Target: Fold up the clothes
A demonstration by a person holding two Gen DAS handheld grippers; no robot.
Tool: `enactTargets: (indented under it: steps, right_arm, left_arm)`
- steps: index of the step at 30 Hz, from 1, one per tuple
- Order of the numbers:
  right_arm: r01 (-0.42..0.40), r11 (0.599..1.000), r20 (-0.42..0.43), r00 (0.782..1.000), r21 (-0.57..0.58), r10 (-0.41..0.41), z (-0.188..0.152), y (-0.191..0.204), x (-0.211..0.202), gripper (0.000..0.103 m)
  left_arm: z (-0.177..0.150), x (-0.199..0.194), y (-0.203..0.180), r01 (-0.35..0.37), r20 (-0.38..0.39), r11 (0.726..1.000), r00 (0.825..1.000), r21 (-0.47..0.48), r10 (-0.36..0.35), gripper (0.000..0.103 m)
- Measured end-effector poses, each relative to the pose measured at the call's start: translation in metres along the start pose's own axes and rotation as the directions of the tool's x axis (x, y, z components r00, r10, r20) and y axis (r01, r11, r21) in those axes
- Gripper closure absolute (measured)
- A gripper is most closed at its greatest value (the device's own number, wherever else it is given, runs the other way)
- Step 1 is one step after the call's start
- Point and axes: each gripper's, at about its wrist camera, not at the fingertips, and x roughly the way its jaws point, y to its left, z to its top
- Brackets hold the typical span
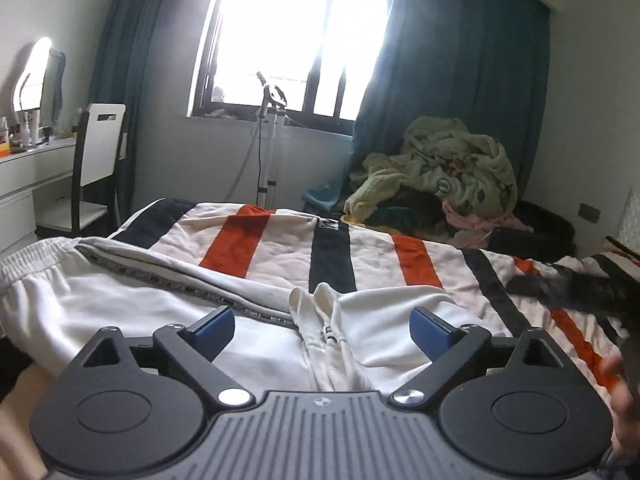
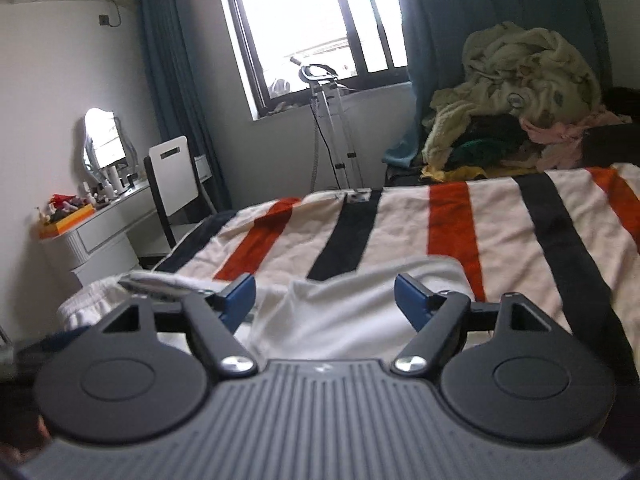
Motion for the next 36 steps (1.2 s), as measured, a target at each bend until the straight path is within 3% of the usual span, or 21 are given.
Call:
enactTargets:
  steps: [5, 16, 21, 24, 28, 32, 34, 36]
  right_arm:
    - [0.062, 0.998, -0.015, 0.998, 0.007, -0.062, -0.023, -0.004, -0.016, 0.025]
    - [0.107, 0.994, -0.024, 0.994, 0.012, -0.107, -0.027, -0.005, -0.007, 0.025]
    - [0.100, 0.995, -0.046, 0.994, 0.024, -0.099, -0.028, -0.006, -0.003, 0.025]
    - [0.097, 0.995, -0.050, 0.994, 0.016, -0.096, -0.029, -0.005, -0.003, 0.025]
    - [0.095, 0.995, -0.055, 0.994, 0.024, -0.094, -0.031, -0.007, -0.005, 0.025]
    - [0.103, 0.994, -0.093, 0.991, 0.037, -0.099, -0.035, -0.009, 0.002, 0.025]
    - [0.103, 0.994, -0.113, 0.989, 0.040, -0.098, -0.036, -0.009, 0.008, 0.025]
    - [0.105, 0.994, -0.137, 0.986, 0.041, -0.099, -0.038, -0.008, 0.016, 0.025]
  left_arm:
    - [-0.007, -0.002, -0.003, 0.005, -0.010, 1.000, 1.000, 0.004, -0.005, 0.007]
    - [-0.015, 0.013, 0.000, 0.011, -0.033, 1.000, 0.999, 0.011, -0.010, 0.006]
    - [-0.015, 0.037, 0.039, -0.076, -0.136, 0.983, 0.989, -0.165, 0.053, 0.006]
    - [-0.010, 0.045, 0.089, -0.158, -0.217, 0.924, 0.972, -0.347, 0.085, 0.006]
    - [-0.002, 0.034, 0.162, -0.245, -0.279, 0.786, 0.955, -0.567, 0.096, 0.006]
    - [-0.011, 0.033, 0.224, -0.389, -0.369, 0.625, 0.914, -0.676, 0.170, 0.008]
    - [-0.018, 0.043, 0.248, -0.414, -0.392, 0.574, 0.904, -0.706, 0.171, 0.010]
    - [-0.024, 0.058, 0.266, -0.409, -0.393, 0.532, 0.907, -0.741, 0.150, 0.017]
